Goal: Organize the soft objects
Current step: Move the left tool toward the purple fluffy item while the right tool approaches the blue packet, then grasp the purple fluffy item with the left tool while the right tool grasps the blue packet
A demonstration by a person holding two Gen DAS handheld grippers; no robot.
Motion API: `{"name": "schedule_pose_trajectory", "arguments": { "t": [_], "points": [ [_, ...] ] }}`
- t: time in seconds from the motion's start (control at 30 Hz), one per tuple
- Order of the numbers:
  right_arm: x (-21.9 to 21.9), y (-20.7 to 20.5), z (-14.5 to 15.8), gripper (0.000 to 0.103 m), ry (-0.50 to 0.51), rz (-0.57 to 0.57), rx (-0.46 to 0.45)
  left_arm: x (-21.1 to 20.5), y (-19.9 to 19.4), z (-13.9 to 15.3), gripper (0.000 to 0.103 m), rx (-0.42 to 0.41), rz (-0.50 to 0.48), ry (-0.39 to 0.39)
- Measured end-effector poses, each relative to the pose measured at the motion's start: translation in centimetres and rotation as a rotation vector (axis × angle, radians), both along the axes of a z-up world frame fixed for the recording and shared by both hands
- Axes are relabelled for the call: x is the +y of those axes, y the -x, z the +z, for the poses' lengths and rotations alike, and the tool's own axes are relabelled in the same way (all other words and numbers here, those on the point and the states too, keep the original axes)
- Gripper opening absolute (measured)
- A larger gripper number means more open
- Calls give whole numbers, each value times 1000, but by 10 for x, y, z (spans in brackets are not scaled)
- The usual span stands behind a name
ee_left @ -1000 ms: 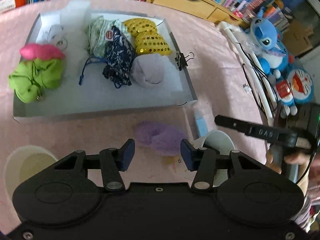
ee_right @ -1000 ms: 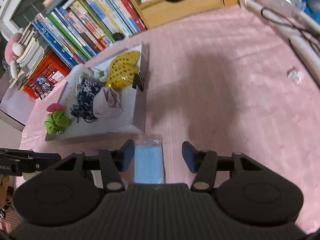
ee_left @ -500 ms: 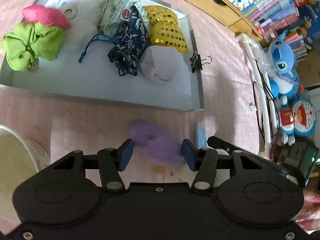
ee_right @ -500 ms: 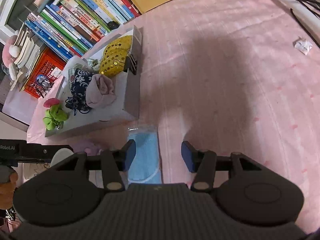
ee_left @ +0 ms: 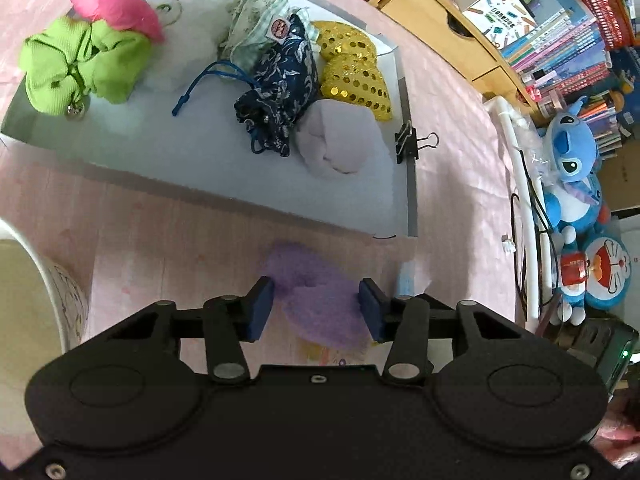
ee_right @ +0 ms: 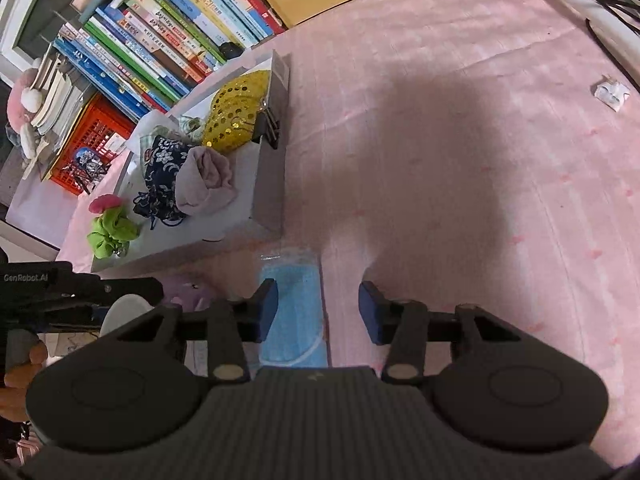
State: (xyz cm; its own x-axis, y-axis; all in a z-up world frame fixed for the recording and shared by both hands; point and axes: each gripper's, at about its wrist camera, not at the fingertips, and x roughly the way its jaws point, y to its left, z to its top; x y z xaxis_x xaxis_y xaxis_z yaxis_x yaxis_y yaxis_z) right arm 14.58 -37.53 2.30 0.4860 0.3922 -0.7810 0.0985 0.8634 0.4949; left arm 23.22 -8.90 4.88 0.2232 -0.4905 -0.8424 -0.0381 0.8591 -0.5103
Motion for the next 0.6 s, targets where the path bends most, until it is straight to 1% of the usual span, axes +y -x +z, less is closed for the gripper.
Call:
{"name": "schedule_pose_trajectory", "arguments": {
  "t": [0.03,0.07,0.33,0.43,0.5,0.6],
  "points": [
    [1,0,0,50,3,1,-1,-1,1,1,36,-11,-5,0],
    [1,0,0,49,5,0,-2,-1,3,3,32,-19,-10,6],
    [1,1,1,47,13,-6,-5,-5,13,17,30,-111,-74,-44],
    [1,1,0,46,15,-5,-5,-6,17,24,30,-151,-96,-76],
    [2,1,1,46,16,-5,-4,-5,20,29,30,-178,-103,-97],
    [2,0,0,46,15,-1,-4,-2,21,34,30,-197,-107,-106]
  ]
}}
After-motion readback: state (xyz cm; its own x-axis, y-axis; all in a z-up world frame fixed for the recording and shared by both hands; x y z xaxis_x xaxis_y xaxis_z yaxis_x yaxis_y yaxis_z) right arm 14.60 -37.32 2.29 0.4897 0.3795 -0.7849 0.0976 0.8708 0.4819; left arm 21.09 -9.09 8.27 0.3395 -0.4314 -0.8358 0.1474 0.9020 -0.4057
